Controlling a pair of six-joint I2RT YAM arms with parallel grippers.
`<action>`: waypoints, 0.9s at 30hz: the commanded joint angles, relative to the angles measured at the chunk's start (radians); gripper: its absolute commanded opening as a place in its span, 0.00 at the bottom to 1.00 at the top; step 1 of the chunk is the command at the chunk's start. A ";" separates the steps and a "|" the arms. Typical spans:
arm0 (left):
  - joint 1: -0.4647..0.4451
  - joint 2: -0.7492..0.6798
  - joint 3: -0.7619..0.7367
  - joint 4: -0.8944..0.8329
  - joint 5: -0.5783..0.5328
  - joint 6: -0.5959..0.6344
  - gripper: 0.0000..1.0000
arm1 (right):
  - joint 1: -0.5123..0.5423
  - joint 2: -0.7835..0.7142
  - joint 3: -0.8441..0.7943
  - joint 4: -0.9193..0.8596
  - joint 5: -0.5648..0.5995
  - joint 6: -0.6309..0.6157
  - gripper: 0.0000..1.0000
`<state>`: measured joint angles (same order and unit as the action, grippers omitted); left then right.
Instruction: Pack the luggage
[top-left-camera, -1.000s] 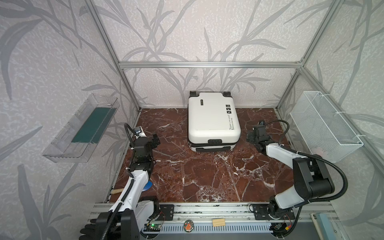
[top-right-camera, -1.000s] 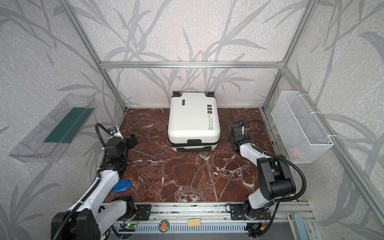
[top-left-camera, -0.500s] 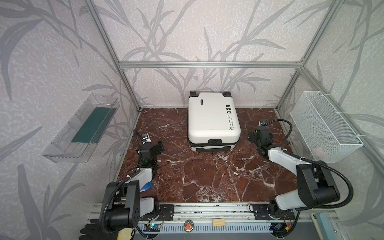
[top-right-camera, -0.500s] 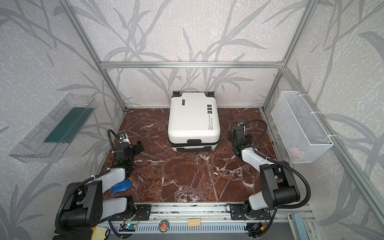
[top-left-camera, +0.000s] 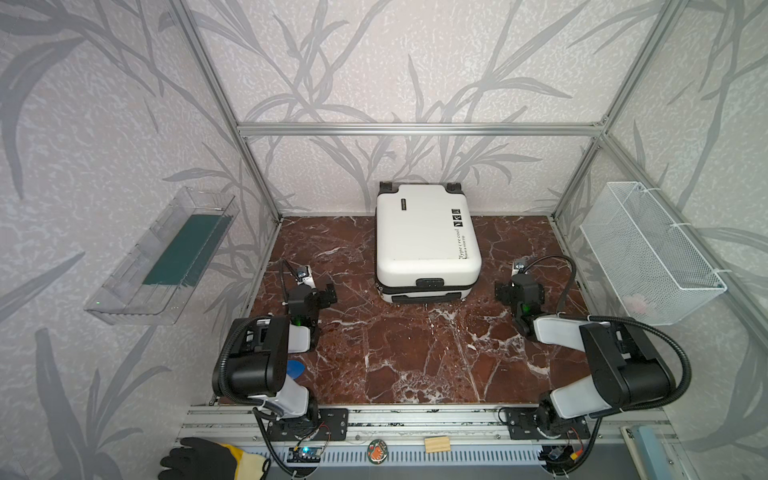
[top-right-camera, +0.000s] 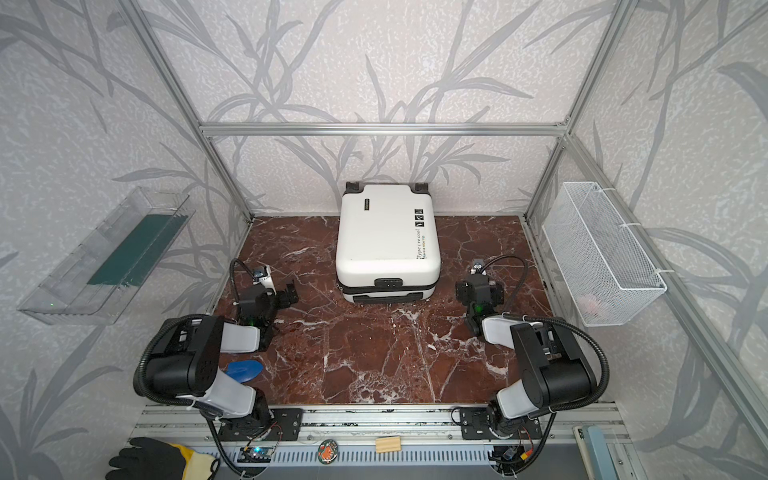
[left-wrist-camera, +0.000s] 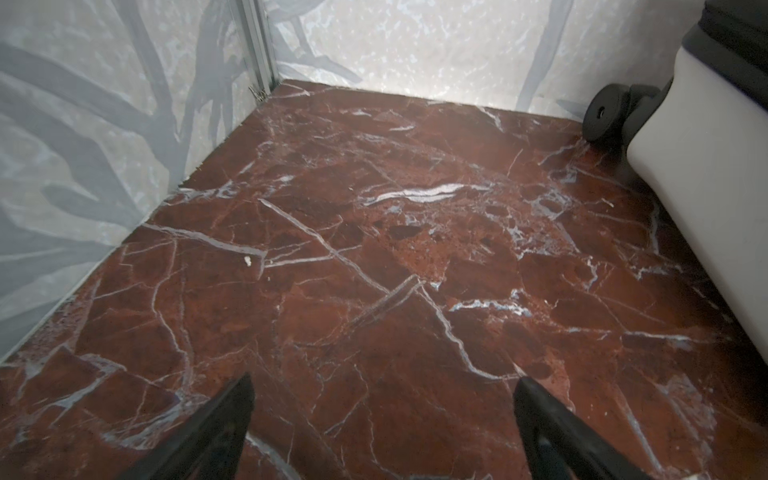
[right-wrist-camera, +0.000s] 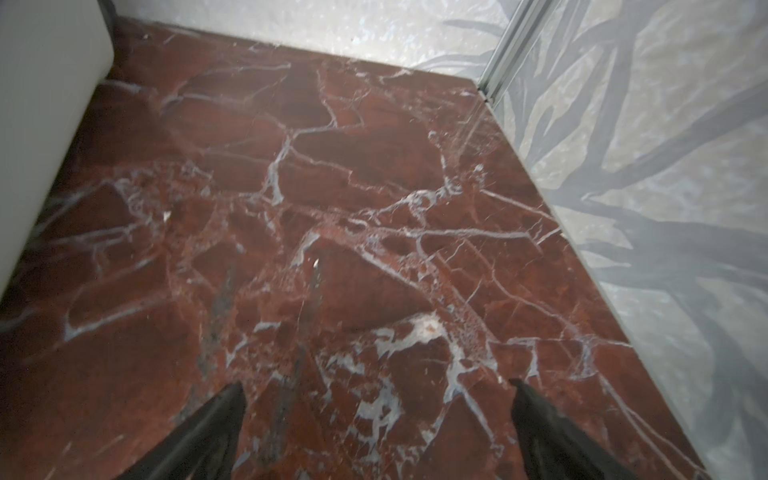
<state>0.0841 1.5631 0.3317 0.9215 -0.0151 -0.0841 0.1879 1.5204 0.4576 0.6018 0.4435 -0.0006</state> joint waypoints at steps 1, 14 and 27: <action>0.001 0.002 0.032 0.044 0.055 0.040 0.99 | -0.002 0.019 -0.001 0.188 -0.069 -0.054 0.99; -0.003 0.000 0.054 0.000 0.055 0.044 0.99 | -0.054 0.035 -0.071 0.302 -0.231 -0.042 1.00; -0.005 0.000 0.048 0.011 0.052 0.049 0.99 | -0.053 0.026 -0.068 0.278 -0.233 -0.045 0.99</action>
<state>0.0814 1.5665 0.3607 0.9134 0.0288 -0.0589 0.1379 1.5681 0.3752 0.8845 0.2157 -0.0463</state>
